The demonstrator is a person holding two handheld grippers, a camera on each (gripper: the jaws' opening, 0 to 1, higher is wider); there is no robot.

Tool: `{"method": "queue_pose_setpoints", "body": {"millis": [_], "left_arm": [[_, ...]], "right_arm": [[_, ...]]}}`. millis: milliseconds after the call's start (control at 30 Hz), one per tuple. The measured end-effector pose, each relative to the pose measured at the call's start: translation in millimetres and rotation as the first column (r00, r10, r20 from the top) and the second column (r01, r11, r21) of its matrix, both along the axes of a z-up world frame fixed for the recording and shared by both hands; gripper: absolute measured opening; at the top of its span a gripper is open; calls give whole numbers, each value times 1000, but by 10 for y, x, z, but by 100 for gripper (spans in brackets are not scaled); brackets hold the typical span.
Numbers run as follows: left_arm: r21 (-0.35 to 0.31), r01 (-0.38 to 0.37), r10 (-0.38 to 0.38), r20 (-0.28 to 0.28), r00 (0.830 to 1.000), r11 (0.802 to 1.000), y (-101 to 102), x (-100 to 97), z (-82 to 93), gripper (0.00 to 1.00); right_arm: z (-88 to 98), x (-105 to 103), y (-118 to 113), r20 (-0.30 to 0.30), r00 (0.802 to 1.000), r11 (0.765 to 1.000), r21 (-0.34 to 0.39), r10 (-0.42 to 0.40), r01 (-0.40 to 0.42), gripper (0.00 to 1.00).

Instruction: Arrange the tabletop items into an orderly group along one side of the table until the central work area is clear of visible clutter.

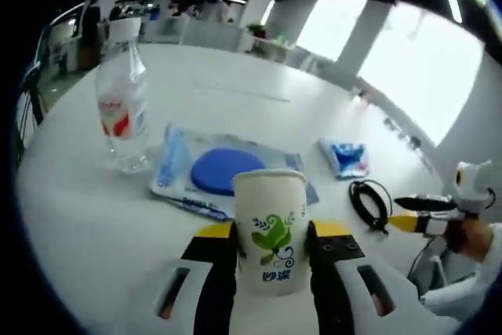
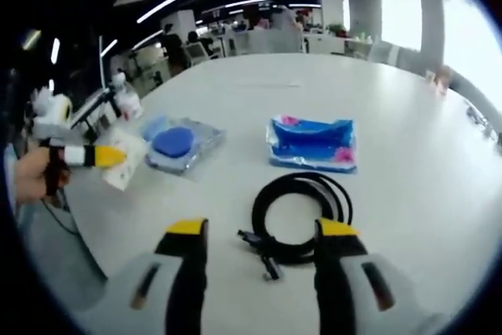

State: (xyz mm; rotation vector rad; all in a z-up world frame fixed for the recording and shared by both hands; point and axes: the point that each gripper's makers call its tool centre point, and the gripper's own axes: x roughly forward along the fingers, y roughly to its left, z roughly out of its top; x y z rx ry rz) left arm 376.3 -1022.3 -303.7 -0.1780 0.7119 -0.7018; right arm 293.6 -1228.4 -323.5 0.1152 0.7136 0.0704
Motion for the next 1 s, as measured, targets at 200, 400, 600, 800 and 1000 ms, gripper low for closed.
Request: {"method": "queue_pose_setpoints", "body": {"millis": [200,400,600,800,1000], "left_arm": [[-57,89,-81,130,988,994,-52,-51,146,32],[-36,230,-207,318,925,973,-149,-146,335,33],[-28,339,-301,397,867,940,-253,-245,463,32],[0,405,-367,423,829,914,-296,-323,500,33],[20,454,-412,456,789,891,-319,-398,553,33]], "right_arm": [[27,24,69,4,999,999,13,32,-32,51],[135,96,174,23,999,995,96,39,-41,48],[435,308,376,90,993,972,217,70,-88,46],[655,450,677,111,977,928,311,180,-206,45],[809,521,912,108,964,864,426,244,-267,46]]}}
